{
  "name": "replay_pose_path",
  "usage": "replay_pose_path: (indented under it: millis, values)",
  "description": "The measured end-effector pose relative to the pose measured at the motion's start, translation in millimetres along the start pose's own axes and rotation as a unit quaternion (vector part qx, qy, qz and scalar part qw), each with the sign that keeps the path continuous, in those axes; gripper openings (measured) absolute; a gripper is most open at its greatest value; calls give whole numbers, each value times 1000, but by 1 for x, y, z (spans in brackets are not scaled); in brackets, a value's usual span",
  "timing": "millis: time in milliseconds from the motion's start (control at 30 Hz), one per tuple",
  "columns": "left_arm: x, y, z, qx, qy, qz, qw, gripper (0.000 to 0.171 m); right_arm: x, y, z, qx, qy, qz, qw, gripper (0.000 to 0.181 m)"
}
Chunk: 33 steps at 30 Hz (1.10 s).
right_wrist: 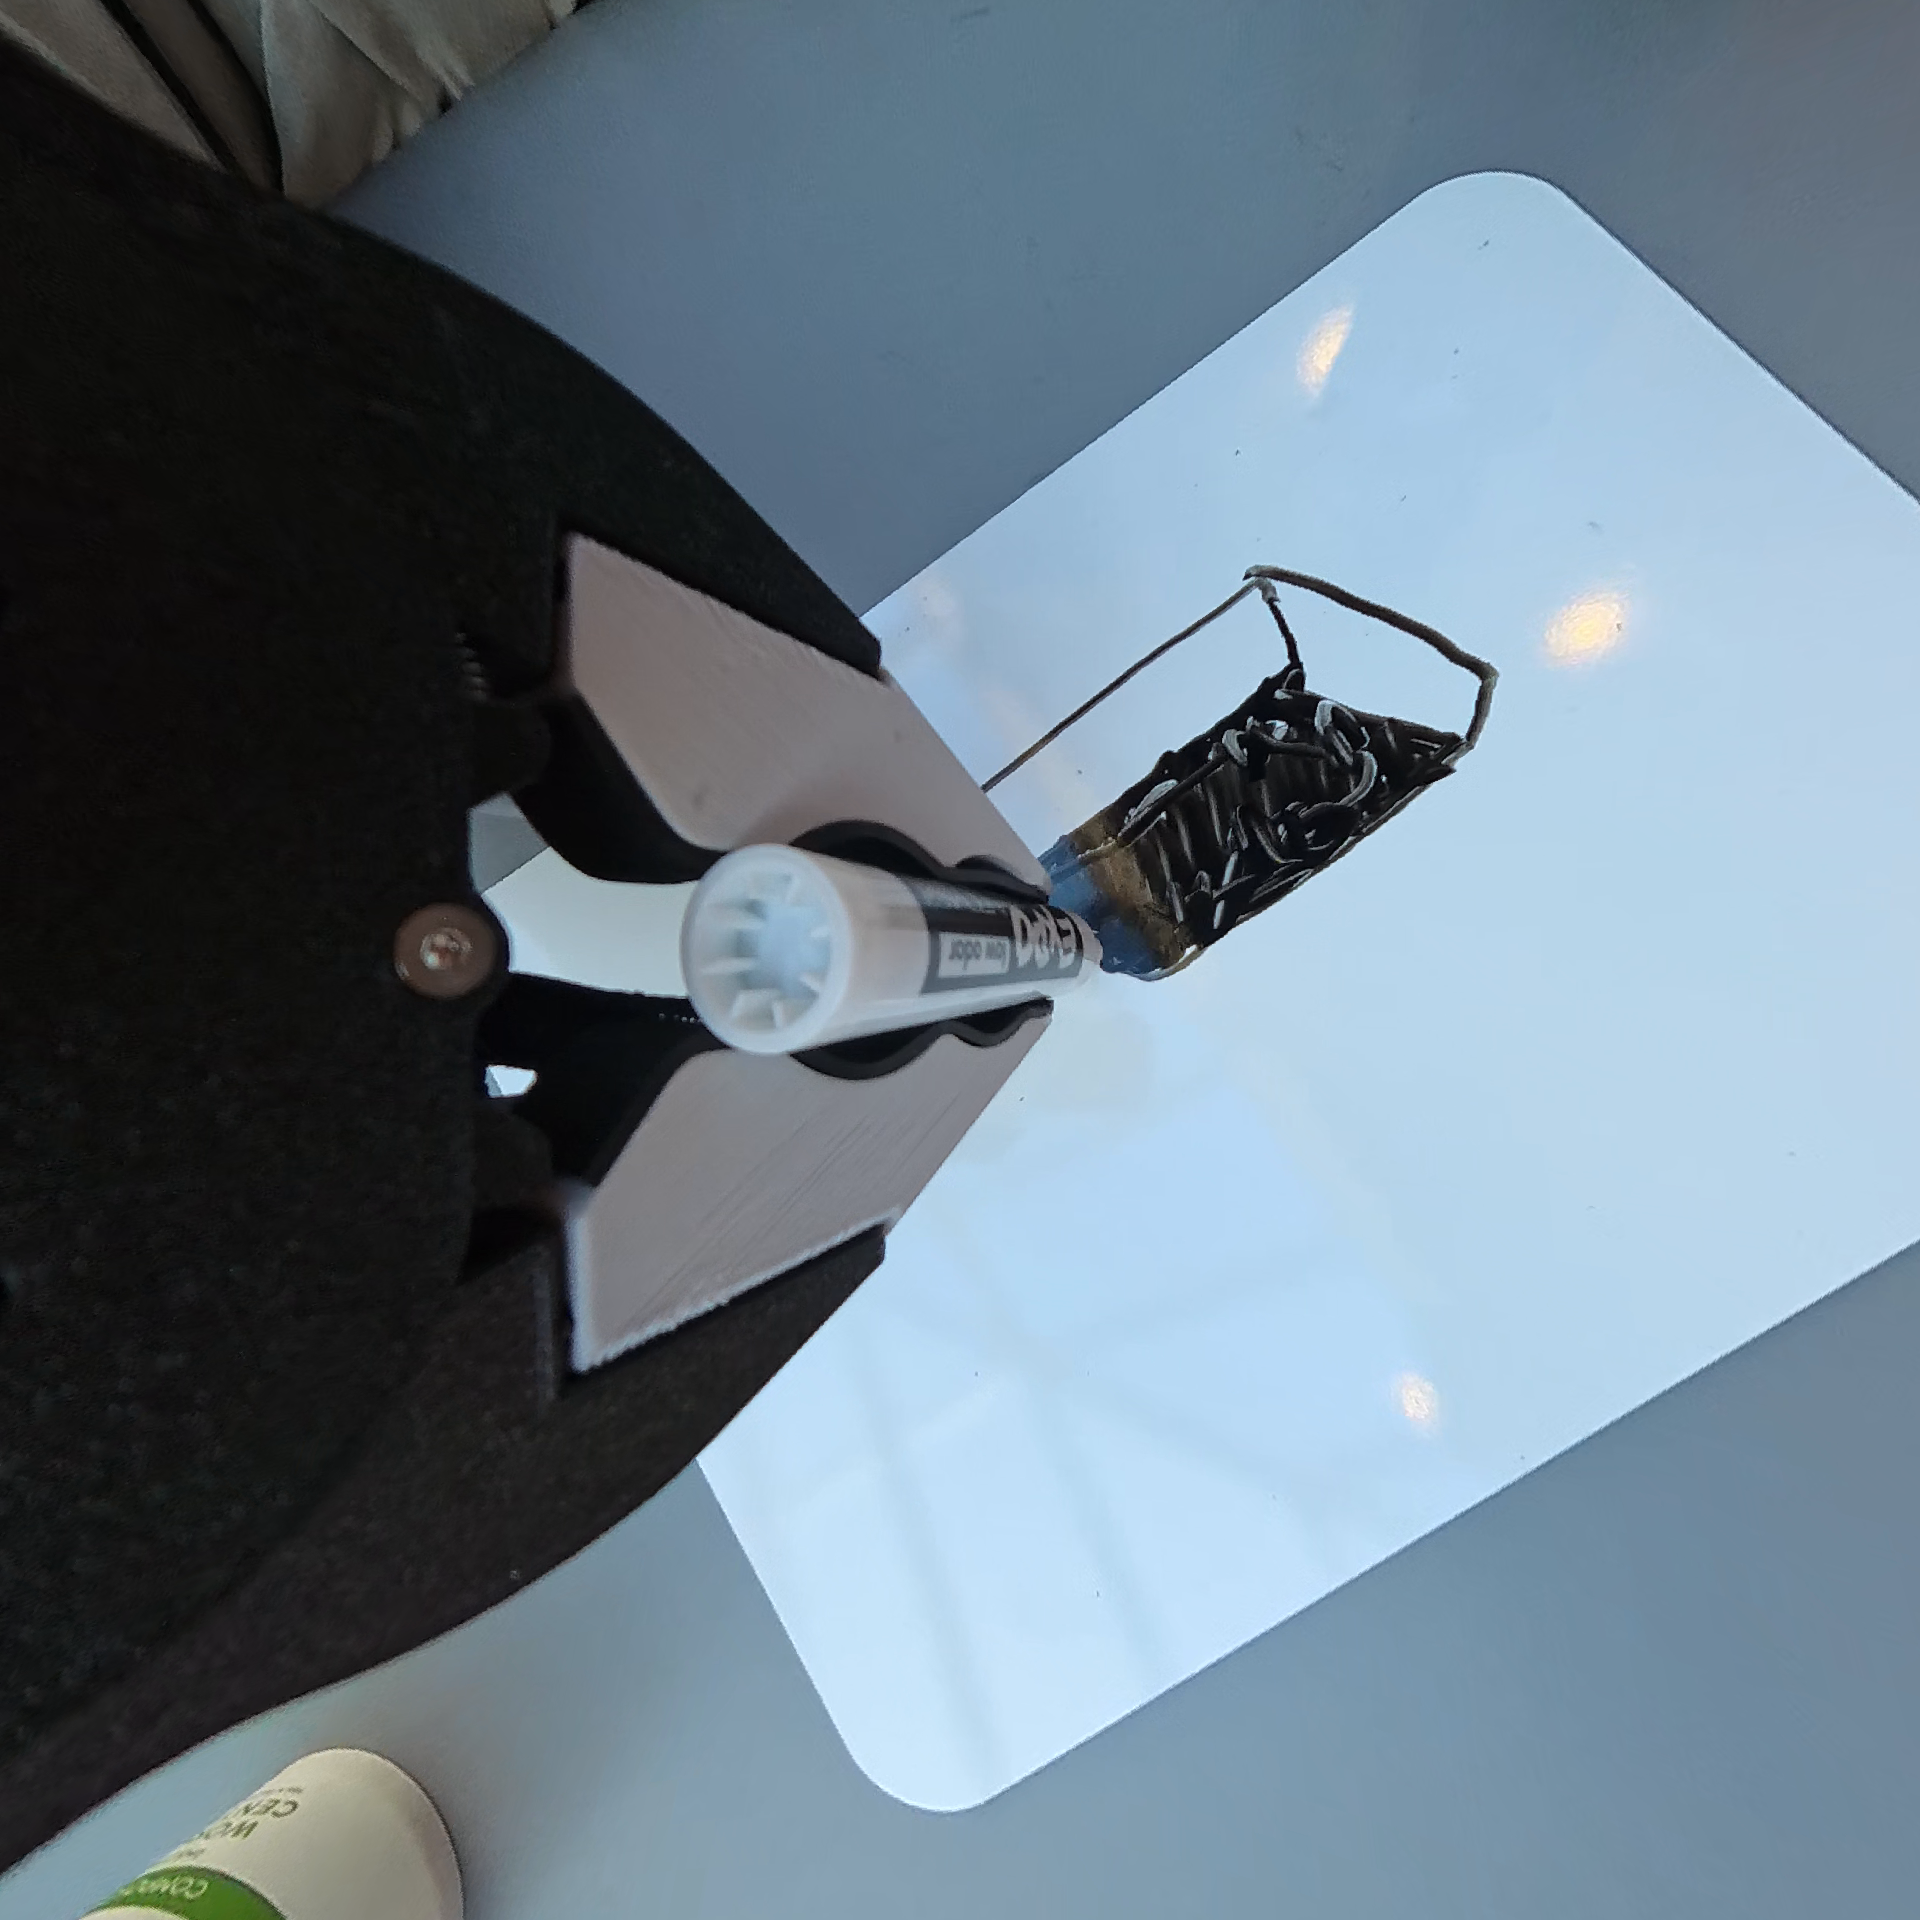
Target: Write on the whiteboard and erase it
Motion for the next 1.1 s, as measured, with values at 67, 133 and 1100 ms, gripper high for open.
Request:
replay_pose_path:
  millis: [67,133,1100]
  values:
    - [1,2,1,1,1,1,1000,35,-1,-1,1,1,-8,-1,1000,18]
    - [1,1,1,3,1,2,1000,35,-4,-3,2,6,-16,-3,1000,18]
    - [-3,1,3,-6,-6,1,1000,35,-61,25,40,-30,-7,-64,997,18]
Point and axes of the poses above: each gripper's, where its closed fingertips meet, z out along the fingers, x out of its underside, y = z × x across the jaws, the point moved 10 cm from there along -z, back along the fingers, and after that the axes turned 12 degrees about -x, right-handed, at the moved point
